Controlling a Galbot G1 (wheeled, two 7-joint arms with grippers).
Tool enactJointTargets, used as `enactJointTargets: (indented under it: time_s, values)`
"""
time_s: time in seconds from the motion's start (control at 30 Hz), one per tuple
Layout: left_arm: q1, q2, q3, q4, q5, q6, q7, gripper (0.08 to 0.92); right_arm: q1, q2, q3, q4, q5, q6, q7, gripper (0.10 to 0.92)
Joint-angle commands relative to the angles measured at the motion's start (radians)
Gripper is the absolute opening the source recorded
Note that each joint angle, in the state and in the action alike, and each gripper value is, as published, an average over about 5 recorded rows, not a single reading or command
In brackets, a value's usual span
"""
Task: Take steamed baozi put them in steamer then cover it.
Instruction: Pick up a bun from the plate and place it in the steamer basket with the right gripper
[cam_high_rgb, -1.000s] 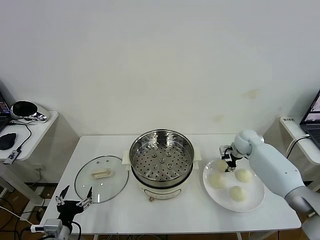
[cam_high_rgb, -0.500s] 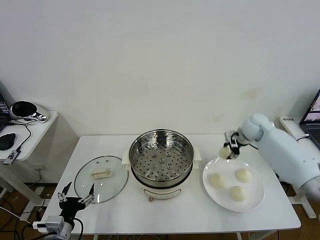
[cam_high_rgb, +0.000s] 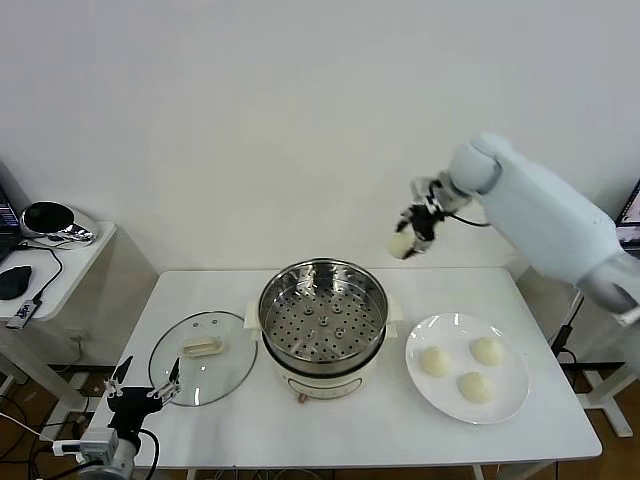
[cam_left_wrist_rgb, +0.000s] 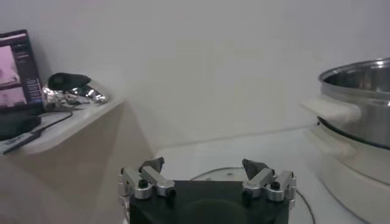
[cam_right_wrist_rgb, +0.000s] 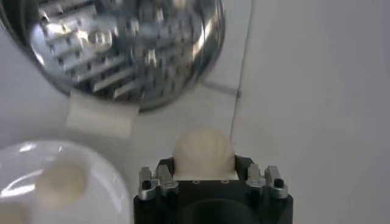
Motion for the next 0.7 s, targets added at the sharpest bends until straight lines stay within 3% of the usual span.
enactJointTargets:
  time_s: [0.03,0.13,0.23,0.7]
  values:
    - [0.01,-0.008,-0.006,-0.011,0.001,0.001,-0.001,0.823,0.108,0.195,-0.107,-0.1,-0.035,0.518,-0.022,0.606]
    - [0.016,-0.014,-0.009,-0.017,0.003,0.001,0.0,0.823,0.078,0.208,-0.09,-0.09,-0.216,0.65,0.014,0.61]
    - [0.021,-0.02,-0.015,-0.02,0.004,0.001,0.0,0.823,0.054,0.21,-0.097,-0.066,-0.309,0.686,0.019,0.611]
    - [0.026,-0.025,-0.019,-0.014,0.009,0.002,0.0,0.823,-0.037,0.242,-0.094,-0.046,-0.298,0.686,-0.013,0.611]
